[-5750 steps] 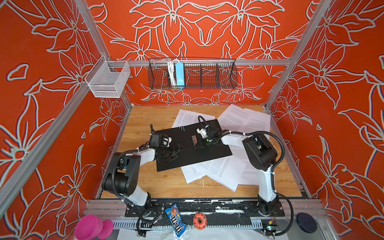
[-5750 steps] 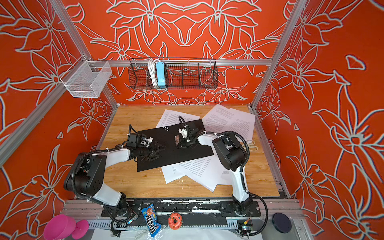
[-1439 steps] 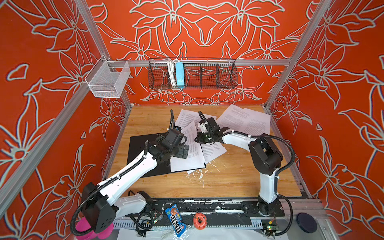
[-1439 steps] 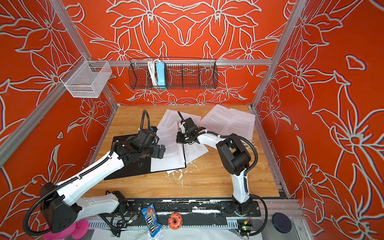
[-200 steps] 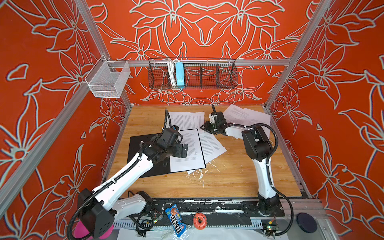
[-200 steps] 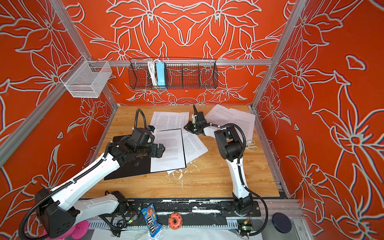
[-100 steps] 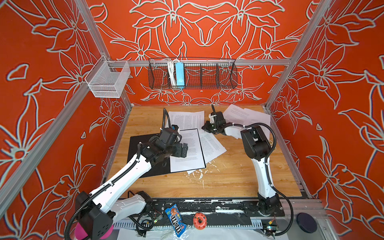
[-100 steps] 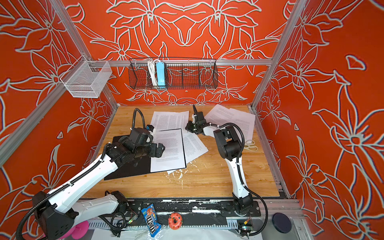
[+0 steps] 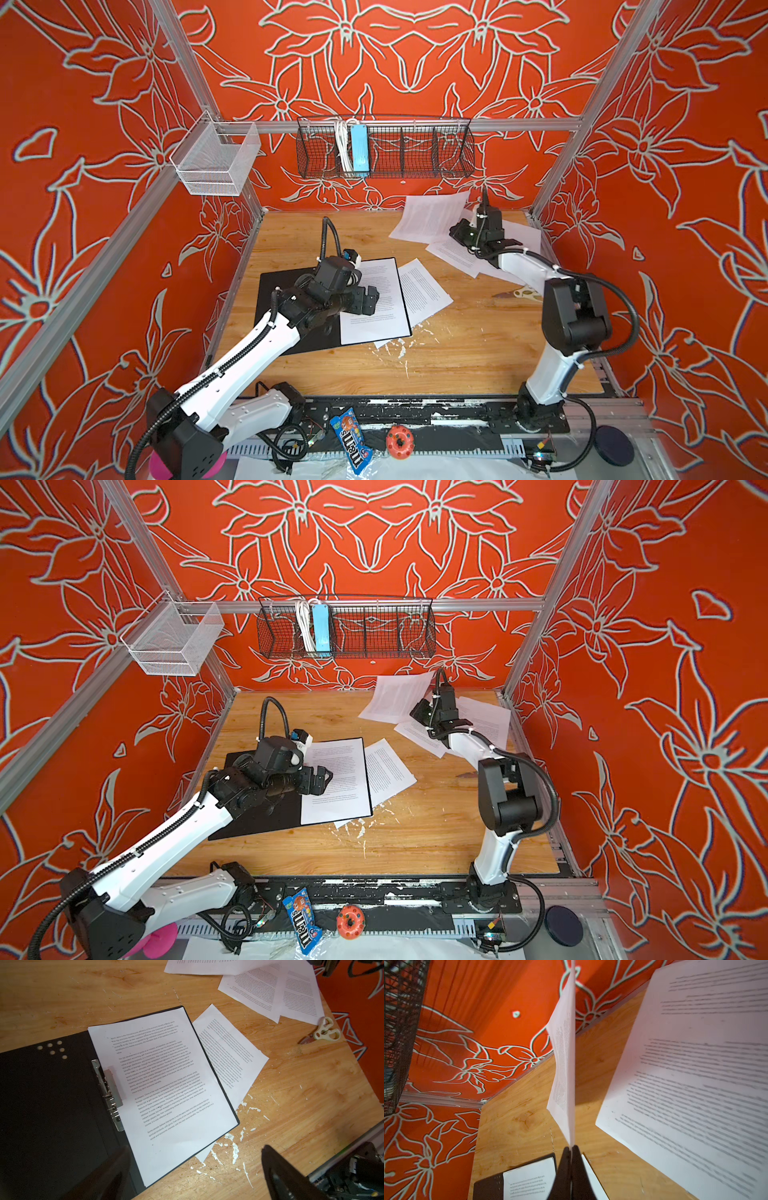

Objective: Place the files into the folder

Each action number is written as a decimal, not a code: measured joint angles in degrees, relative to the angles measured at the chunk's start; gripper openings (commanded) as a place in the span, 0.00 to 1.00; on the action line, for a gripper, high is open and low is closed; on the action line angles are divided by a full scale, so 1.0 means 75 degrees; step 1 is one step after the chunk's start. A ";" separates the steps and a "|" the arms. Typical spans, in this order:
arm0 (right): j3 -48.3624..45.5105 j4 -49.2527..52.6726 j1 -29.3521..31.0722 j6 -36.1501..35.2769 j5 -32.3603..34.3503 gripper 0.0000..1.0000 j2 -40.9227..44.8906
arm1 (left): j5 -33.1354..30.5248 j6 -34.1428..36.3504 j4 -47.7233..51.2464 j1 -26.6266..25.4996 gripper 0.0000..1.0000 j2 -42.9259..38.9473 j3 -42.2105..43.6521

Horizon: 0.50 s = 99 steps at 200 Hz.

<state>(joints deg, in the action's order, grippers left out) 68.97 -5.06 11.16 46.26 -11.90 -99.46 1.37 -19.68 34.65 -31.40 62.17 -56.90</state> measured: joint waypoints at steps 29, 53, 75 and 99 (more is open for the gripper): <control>-0.1763 -0.0012 0.0029 0.0545 0.0431 0.00 0.1335 | 0.1084 -0.0965 -0.1239 0.0003 0.98 0.0067 0.0737; -0.3200 -0.0119 0.0064 0.1268 0.0737 0.00 0.2328 | 0.2081 -0.2439 -0.2812 -0.0085 0.98 0.0822 0.1448; -0.4141 -0.0117 0.0210 0.1842 0.1157 0.00 0.3127 | 0.2541 -0.3529 -0.3870 -0.0455 0.98 0.2002 0.1411; -0.4613 -0.0087 0.0530 0.2340 0.1577 0.00 0.3870 | 0.2859 -0.4628 -0.4908 -0.0935 0.98 0.3287 0.0947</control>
<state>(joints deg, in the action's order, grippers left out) 34.37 -5.72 15.14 63.81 -0.08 -70.43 22.81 -54.39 -2.15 -38.41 86.83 -49.80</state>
